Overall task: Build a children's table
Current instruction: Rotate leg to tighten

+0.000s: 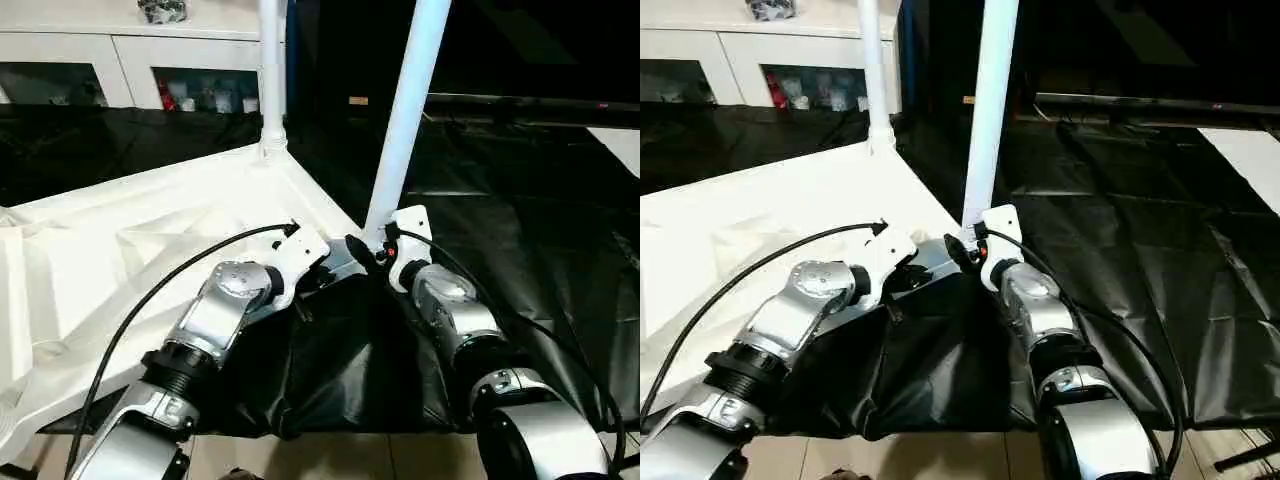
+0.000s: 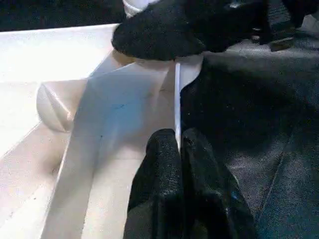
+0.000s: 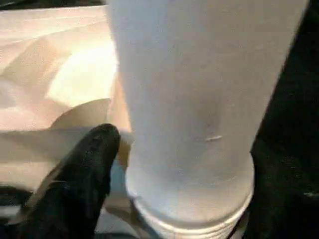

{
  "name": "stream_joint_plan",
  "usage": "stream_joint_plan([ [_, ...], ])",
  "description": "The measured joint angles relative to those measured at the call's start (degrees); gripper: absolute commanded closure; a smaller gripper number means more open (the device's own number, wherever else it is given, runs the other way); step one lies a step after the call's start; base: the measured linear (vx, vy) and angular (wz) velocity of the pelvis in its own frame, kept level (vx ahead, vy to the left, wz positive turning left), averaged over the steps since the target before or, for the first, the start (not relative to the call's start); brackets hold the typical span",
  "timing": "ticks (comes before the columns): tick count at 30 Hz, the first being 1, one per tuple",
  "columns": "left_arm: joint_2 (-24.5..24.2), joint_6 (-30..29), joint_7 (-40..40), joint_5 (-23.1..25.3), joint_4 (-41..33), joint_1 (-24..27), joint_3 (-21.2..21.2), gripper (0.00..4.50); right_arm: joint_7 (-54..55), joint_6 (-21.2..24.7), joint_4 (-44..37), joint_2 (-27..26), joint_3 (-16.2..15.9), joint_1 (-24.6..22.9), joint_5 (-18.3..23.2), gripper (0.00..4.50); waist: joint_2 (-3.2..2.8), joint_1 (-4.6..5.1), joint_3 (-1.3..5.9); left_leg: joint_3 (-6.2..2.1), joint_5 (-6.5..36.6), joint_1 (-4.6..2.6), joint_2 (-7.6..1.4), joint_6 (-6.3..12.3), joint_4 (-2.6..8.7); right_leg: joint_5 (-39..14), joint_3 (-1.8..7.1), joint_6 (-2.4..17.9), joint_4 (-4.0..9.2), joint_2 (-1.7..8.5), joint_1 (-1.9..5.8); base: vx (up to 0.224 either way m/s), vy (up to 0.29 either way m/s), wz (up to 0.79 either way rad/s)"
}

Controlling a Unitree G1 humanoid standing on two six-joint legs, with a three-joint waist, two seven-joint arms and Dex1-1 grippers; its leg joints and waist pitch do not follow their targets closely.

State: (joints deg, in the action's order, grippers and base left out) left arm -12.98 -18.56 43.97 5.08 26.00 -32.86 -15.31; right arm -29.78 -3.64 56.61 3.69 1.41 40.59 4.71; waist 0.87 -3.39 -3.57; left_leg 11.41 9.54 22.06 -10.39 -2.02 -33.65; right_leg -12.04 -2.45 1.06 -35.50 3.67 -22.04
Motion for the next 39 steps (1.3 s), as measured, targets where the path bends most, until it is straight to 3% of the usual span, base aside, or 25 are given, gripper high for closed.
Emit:
stream_joint_plan([
  [9, -7.18, 2.59, 12.67, -3.17, -4.56, 3.32, -0.48, 4.50, -24.99, -0.46, -7.64, 8.79, -6.47, -4.78, -0.48, 0.61, -0.08, -0.66, -0.05, 0.03, 0.00, 0.06, -0.33, -0.01, -0.01, -0.01, -0.13, -0.02, 0.16, -0.24, 0.01, 0.000, 0.000, 0.00],
  [16, -10.17, 3.00, 19.93, -5.33, -6.99, 4.71, -1.68, 4.50, -36.38, 1.19, -13.30, 12.47, -9.33, -7.12, 0.36, 0.61, -0.09, -1.84, -0.06, 0.08, 0.00, 0.08, -0.37, -0.01, -0.03, -0.01, -0.13, -0.02, 0.18, -0.24, 0.01, 0.000, 0.000, 0.00],
  [21, -11.33, 3.38, 22.64, -5.71, -7.64, 5.35, -1.78, 4.50, -39.21, 2.91, -15.98, 13.37, -10.47, -8.10, 0.43, 1.02, -0.08, -1.89, -0.06, 0.10, 0.00, 0.08, -0.36, -0.01, -0.07, -0.01, -0.12, -0.02, 0.17, -0.23, 0.03, 0.000, 0.000, 0.00],
  [28, -12.07, 3.38, 23.89, -6.51, -7.77, 5.48, -2.13, 4.50, -39.74, 4.34, -17.74, 13.35, -10.58, -9.00, 0.73, 1.63, -0.08, -1.89, -0.06, 0.10, 0.00, 0.07, -0.37, -0.01, -0.07, -0.01, -0.12, -0.02, 0.16, -0.23, 0.03, 0.000, 0.000, 0.00],
  [31, -11.72, 3.42, 23.14, -6.41, -7.70, 5.53, -2.02, 4.50, -38.97, 4.49, -17.73, 13.15, -10.36, -9.08, 0.70, 1.70, -0.08, -1.92, -0.06, 0.09, 0.00, 0.06, -0.37, -0.01, -0.07, -0.01, -0.12, -0.01, 0.16, -0.23, 0.05, 0.000, 0.000, 0.00],
  [39, -4.46, 2.32, 8.39, -2.39, -2.18, 2.36, -0.31, 4.50, -12.33, 4.09, -10.03, 4.92, -3.96, -5.92, -0.75, 1.75, -0.07, -0.95, -0.05, 0.10, -0.02, -0.14, -0.34, -0.04, -0.09, 0.28, -0.07, 0.14, 0.15, -0.21, 0.07, 0.000, 0.000, 0.00],
])
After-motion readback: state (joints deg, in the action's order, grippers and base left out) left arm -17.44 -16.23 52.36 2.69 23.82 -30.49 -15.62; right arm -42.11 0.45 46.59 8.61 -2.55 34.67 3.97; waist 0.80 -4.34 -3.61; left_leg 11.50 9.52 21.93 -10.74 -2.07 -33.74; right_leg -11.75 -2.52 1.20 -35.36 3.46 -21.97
